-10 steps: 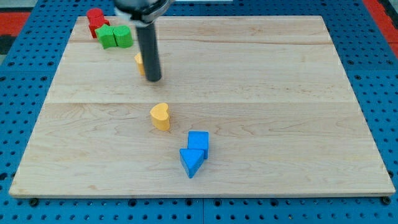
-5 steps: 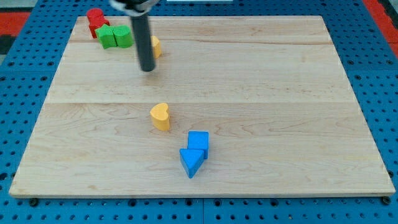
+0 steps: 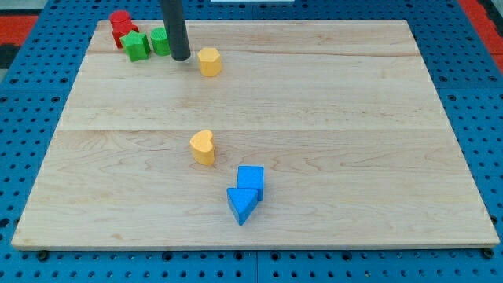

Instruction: Move yellow hexagon at center top of the board

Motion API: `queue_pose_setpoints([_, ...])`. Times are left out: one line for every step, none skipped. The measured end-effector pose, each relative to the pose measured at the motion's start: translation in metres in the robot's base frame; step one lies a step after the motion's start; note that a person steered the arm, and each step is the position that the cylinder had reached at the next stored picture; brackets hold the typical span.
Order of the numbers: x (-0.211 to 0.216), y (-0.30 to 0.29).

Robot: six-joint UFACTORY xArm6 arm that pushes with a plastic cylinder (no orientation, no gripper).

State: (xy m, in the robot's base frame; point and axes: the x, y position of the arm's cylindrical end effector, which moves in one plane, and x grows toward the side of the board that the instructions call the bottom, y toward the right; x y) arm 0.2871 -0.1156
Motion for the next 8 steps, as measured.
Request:
queue_pose_setpoints([0.029, 0.017])
queue_pose_setpoints([0.045, 0.022])
queue_pose_setpoints([0.037, 0.086])
queue_pose_setpoints([0.001, 0.126])
queue_pose_setpoints([0.004, 0.088])
queue_pose_setpoints([0.046, 0.045])
queue_pose_setpoints([0.011, 0.012])
queue_pose_setpoints([-0.002, 0.063])
